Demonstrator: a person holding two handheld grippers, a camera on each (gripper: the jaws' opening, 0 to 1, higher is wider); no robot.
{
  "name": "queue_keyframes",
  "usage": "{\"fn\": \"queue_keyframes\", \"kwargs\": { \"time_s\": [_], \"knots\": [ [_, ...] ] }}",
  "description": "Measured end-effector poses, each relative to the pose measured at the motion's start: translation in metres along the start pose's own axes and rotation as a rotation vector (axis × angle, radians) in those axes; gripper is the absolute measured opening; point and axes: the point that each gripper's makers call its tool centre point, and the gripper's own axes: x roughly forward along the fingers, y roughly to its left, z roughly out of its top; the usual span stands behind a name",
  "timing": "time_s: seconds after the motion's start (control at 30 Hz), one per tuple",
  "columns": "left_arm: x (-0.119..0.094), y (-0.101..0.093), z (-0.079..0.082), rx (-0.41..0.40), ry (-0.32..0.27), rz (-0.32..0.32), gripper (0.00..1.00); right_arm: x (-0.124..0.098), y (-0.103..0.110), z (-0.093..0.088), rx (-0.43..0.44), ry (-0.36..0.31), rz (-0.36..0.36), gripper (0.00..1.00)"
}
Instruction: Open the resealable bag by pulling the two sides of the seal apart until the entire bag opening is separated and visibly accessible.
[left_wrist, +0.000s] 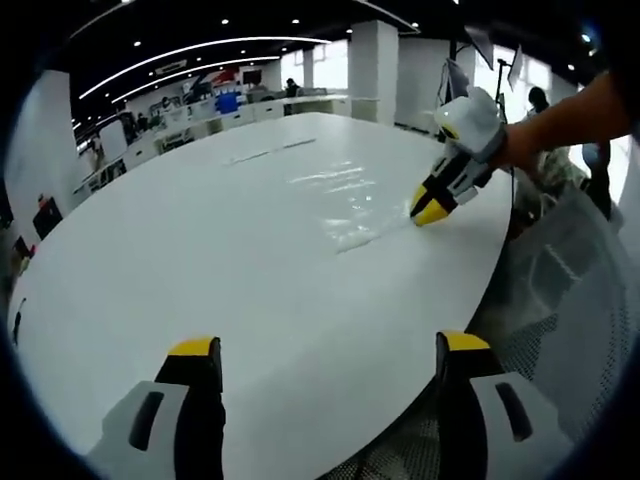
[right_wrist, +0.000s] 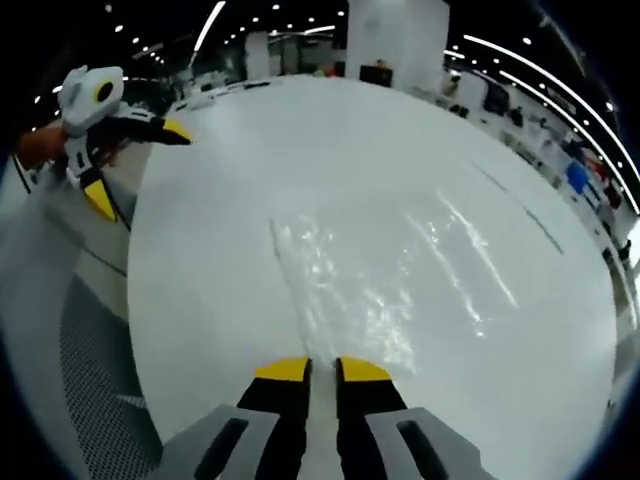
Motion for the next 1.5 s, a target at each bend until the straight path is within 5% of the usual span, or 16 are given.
{"fn": "queue_keyframes", "kwargs": {
  "time_s": [0.13,0.23,0.33,0.6,1.13,1.5],
  "knots": [
    [-0.002,0.003,0.002,0.003,0.001,0.0,0.85,0.001,0.001,0.001,-0.002,0.007,0.014,0.03],
    [-0.004,0.004,0.006,0.005,-0.005,-0.003,0.84,0.001,0.005,0.001,-0.091,0.03,0.028,0.02],
    [-0.003,0.008,0.005,0.089,0.016,-0.004,0.84,0.002,0.006,0.003,-0.07,0.026,0.03,0.0],
    [-0.006,0.014,0.01,0.068,0.006,-0.004,0.82,-0.002,0.026,0.011,-0.192,0.015,0.085,0.0],
    [-0.001,0.005,0.013,0.152,0.025,-0.054,0.77,-0.028,0.062,0.033,-0.328,-0.019,0.206,0.0],
    [0.003,-0.012,0.033,0.291,-0.005,-0.131,0.7,-0.041,0.073,0.041,-0.493,-0.048,0.244,0.0]
  ]
}}
